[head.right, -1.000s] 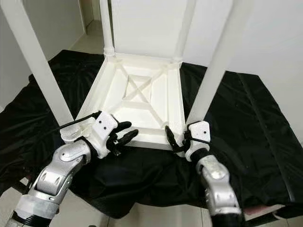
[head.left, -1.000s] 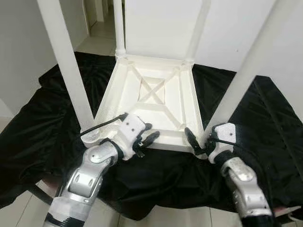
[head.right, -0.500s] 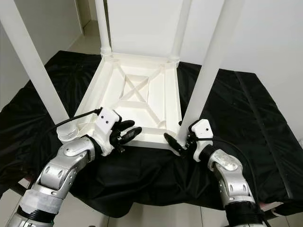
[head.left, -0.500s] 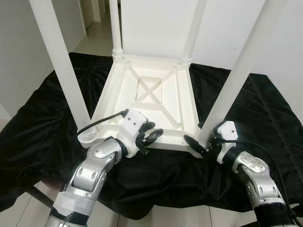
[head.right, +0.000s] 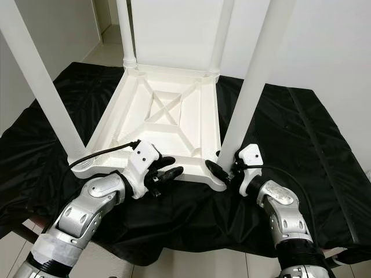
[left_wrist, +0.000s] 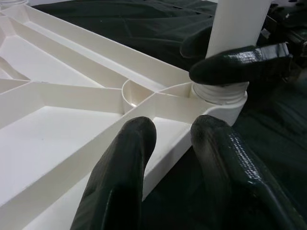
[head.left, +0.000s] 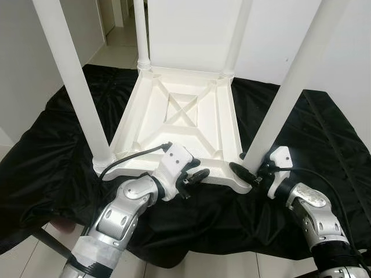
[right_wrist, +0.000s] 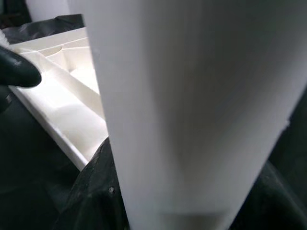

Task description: Building children table

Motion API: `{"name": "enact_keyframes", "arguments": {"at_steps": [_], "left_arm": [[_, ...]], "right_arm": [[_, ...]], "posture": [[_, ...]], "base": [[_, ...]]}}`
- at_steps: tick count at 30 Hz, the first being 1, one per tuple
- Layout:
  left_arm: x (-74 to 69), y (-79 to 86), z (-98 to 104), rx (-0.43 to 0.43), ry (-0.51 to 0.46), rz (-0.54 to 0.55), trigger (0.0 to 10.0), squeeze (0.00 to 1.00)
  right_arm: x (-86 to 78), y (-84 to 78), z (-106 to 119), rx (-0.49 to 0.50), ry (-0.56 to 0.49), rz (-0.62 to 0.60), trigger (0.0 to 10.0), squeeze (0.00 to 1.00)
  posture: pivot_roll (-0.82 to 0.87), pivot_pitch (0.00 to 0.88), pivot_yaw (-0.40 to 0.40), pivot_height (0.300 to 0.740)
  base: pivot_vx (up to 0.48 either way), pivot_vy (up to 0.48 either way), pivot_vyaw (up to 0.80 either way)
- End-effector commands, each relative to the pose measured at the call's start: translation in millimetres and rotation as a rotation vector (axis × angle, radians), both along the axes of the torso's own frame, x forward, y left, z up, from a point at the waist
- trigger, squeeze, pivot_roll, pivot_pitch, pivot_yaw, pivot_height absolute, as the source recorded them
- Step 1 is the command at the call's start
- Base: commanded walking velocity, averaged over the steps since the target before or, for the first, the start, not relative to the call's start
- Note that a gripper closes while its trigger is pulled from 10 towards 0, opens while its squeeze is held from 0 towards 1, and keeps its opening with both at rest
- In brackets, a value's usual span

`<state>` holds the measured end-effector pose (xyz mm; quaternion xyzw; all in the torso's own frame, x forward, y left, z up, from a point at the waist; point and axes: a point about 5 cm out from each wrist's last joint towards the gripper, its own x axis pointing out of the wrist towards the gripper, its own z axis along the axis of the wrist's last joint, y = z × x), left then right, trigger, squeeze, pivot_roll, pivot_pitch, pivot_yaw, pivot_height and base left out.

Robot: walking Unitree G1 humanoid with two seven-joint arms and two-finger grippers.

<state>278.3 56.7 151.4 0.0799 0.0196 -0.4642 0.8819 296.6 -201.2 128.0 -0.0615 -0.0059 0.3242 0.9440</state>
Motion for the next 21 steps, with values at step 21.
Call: {"name": "enact_keyframes", "arguments": {"at_steps": [21], "left_arm": [[-2.6, 2.6, -8, 0.034, -0.057, 0.037, 10.0, 0.0]], "right_arm": [[-19.6, 38.5, -27, 0.221, 0.064, -0.645, 10.0, 0.0]], "posture": [[0.02, 0.016, -0.062, 0.74]], "base": [[0.0, 0.0, 0.0]]}}
